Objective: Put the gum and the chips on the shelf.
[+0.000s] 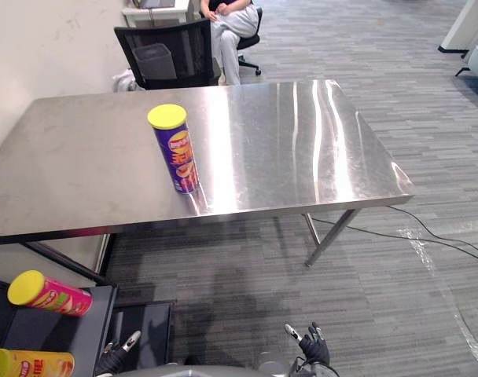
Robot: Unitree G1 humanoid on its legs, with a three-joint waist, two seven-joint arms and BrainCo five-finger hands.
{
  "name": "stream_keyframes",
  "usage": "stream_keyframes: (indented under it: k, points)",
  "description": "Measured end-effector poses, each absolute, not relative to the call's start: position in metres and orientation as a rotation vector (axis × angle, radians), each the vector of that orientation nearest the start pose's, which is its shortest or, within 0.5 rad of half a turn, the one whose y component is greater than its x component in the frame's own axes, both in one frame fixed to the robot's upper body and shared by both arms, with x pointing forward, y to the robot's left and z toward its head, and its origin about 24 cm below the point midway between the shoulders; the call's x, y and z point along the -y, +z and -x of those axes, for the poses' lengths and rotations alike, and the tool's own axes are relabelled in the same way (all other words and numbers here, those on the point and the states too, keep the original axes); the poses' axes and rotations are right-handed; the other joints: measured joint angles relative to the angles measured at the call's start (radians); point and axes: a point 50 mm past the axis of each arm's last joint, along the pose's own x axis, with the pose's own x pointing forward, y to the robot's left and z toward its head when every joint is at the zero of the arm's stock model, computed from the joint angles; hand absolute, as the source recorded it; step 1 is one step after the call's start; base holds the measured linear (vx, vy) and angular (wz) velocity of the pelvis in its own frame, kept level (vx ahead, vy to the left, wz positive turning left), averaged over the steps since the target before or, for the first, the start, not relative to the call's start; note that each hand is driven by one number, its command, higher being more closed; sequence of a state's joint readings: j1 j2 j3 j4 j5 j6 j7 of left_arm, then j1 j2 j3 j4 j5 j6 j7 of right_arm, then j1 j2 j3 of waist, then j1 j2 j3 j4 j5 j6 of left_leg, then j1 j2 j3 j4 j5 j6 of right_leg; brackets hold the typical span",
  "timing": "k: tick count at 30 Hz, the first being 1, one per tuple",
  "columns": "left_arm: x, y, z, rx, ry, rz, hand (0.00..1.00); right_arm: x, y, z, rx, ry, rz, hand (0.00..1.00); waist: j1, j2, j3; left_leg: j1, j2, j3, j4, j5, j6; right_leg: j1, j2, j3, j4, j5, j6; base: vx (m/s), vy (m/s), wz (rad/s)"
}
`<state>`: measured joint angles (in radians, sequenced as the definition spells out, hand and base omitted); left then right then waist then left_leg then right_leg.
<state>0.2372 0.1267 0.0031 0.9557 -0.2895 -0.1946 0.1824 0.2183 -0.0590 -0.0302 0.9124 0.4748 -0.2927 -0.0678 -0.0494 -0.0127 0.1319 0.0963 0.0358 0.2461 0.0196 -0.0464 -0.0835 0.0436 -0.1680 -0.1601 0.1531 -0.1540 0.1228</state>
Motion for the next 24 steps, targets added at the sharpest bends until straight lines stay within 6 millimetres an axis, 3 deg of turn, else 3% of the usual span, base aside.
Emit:
stream_keyframes:
  k: [5, 7, 9, 16, 20, 23, 24]
  points:
    - [-0.209, -0.157, -0.048, -1.019, 0.435, 0.041, 0.00, 0.211, -0.147, -0.079, -0.806, -0.585, -0.290, 0.00, 0.002, 0.032, -0.009, 0.019, 0.029, 0.029, -0.022, -0.013, 0.014, 0.017, 0.039, 0.002, -0.060, 0.050, -0.013, -0.05, -0.006, -0.17]
    - [-0.209, -0.157, -0.045, -1.021, 0.438, 0.044, 0.00, 0.215, -0.148, -0.073, -0.819, -0.622, -0.285, 0.00, 0.011, 0.032, -0.009, 0.026, 0.040, 0.045, -0.022, -0.014, 0.013, 0.023, 0.046, -0.004, -0.075, 0.055, -0.017, -0.08, -0.035, -0.24]
    - [-0.208, -0.157, -0.046, -1.013, 0.440, 0.047, 0.00, 0.219, -0.149, -0.065, -0.832, -0.671, -0.282, 0.00, 0.030, 0.032, -0.009, 0.028, 0.048, 0.054, -0.024, -0.014, 0.013, 0.025, 0.024, -0.098, -0.082, 0.045, -0.021, -0.09, -0.022, -0.27]
    - [-0.211, -0.157, -0.041, -1.021, 0.469, 0.061, 0.00, 0.244, -0.149, -0.033, -0.837, -0.995, -0.332, 0.00, 0.032, 0.025, -0.017, 0.029, 0.054, 0.040, -0.075, 0.012, 0.008, 0.033, 0.035, -0.140, -0.122, 0.089, -0.010, 0.01, -0.020, 0.05]
    - [-0.215, -0.156, -0.039, -1.021, 0.472, 0.063, 0.00, 0.277, -0.138, -0.028, -0.721, -1.267, -0.412, 0.00, 0.033, 0.008, -0.032, 0.030, 0.042, 0.017, -0.088, 0.016, 0.011, 0.058, 0.031, -0.164, -0.150, 0.109, -0.007, 0.10, 0.026, 0.15]
    - [-0.219, -0.155, -0.037, -1.023, 0.481, 0.044, 0.00, 0.318, -0.110, -0.047, -0.491, -1.398, -0.444, 0.00, 0.038, -0.005, -0.038, 0.031, 0.031, 0.014, -0.089, 0.015, 0.013, 0.061, 0.024, -0.167, -0.153, 0.112, -0.002, 0.07, 0.046, 0.04]
    - [-0.219, -0.155, -0.037, -1.017, 0.478, 0.041, 0.00, 0.336, -0.092, -0.059, -0.375, -1.415, -0.422, 0.00, 0.042, -0.006, -0.037, 0.030, 0.027, 0.014, -0.090, 0.012, 0.017, 0.061, 0.022, -0.165, -0.153, 0.114, 0.001, 0.04, 0.044, -0.03]
